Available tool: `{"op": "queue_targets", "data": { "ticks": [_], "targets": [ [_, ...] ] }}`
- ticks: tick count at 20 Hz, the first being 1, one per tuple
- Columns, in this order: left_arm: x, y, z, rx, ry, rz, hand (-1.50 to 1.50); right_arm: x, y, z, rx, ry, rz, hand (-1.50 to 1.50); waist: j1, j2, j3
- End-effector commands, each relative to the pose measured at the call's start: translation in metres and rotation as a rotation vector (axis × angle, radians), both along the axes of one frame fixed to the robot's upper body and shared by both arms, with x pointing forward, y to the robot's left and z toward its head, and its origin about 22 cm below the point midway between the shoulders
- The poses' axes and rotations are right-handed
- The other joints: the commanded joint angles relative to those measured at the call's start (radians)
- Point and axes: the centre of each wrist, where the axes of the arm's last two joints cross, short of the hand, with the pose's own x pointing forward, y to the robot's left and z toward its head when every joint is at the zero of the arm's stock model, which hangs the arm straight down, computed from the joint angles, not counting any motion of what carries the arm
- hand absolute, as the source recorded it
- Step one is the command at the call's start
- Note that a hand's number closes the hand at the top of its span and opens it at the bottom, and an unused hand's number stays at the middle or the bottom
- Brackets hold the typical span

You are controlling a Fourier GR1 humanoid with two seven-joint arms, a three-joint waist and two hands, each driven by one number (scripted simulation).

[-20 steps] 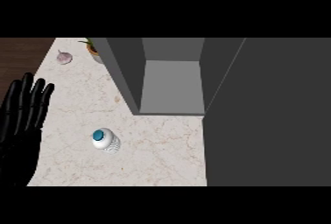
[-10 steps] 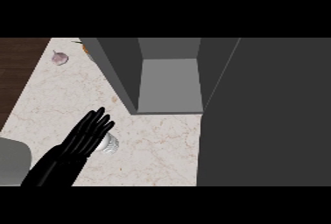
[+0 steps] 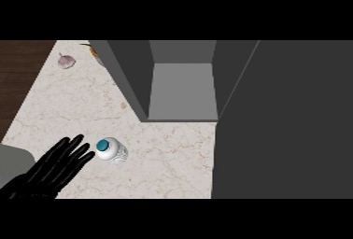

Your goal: Pick up the bottled water, place it into the cabinet and close the cabinet

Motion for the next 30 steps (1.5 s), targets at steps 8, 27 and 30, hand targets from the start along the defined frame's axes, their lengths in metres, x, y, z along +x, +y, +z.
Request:
{"op": "queue_targets", "data": {
  "ticks": [8,27,30],
  "targets": [
    [-0.014,0.027,-0.026,0.012,0.033,0.018,-1.50,-0.018,-0.001,-0.012,-0.008,0.004,0.009,-1.50,0.003,0.000,0.000],
    [0.037,0.069,-0.060,0.056,-0.016,0.104,-1.50,-0.036,-0.008,-0.034,-0.004,-0.012,0.026,-1.50,-0.005,0.001,0.000],
    [0.038,0.063,-0.081,0.067,-0.037,0.103,-1.50,-0.011,0.008,-0.028,-0.012,-0.045,0.018,-1.50,0.002,0.002,0.000]
  ]
}}
